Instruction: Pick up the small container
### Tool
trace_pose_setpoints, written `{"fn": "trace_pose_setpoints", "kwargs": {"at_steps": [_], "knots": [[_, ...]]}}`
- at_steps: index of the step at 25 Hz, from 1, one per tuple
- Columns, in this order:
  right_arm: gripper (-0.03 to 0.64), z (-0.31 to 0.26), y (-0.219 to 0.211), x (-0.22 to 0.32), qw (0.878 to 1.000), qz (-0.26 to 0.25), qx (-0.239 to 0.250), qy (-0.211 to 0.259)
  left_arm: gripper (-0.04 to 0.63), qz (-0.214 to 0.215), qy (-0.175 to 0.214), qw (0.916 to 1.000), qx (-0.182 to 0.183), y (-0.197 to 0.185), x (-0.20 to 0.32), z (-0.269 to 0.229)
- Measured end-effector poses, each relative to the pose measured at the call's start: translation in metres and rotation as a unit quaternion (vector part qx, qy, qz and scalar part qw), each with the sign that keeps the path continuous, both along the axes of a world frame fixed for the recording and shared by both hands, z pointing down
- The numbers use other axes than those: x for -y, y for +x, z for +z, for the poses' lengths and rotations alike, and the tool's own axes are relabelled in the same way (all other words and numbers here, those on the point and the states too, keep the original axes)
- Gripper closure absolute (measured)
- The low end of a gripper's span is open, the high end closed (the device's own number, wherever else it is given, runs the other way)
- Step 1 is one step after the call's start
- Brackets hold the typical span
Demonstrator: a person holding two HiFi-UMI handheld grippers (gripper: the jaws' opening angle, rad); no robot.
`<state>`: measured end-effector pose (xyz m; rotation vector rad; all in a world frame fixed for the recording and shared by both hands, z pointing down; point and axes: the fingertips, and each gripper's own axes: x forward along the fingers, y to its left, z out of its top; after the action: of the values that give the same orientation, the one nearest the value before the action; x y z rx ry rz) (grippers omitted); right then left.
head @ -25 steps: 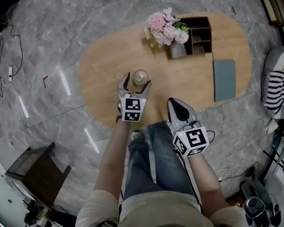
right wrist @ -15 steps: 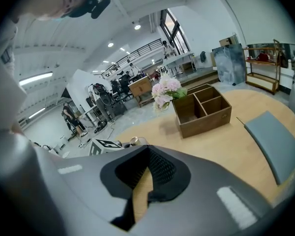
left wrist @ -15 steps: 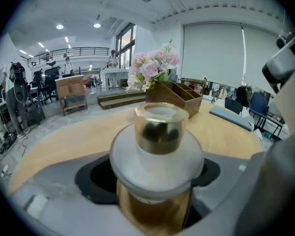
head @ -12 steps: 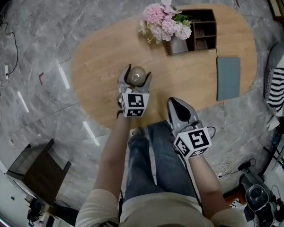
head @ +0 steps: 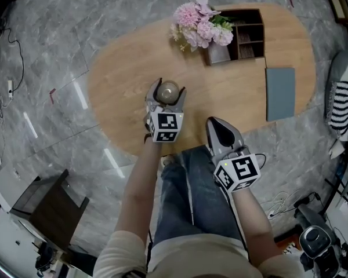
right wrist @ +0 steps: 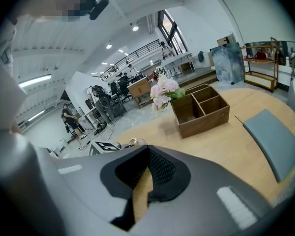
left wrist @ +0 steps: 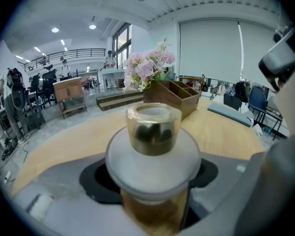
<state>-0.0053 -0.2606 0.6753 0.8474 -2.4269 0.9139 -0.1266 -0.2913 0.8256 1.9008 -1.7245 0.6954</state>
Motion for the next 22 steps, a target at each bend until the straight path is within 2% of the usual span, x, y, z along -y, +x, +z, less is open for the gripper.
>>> {"fn": "trace_pose_setpoints", "kwargs": {"at_steps": [11,22], "knots": [[0.614,-0.022,0.011,-0.023,0.999,0.022,0.004,0.031,0.249,0.025,0.007,0.9996,0.007,0.018,-0.037,-0.041],[0.614,-0.071,0.032,-0.077,0.995,0.053,0.015,0.079,0.249,0.016,0.039,0.9990,-0.014,0.038,-0.100,-0.111]]}}
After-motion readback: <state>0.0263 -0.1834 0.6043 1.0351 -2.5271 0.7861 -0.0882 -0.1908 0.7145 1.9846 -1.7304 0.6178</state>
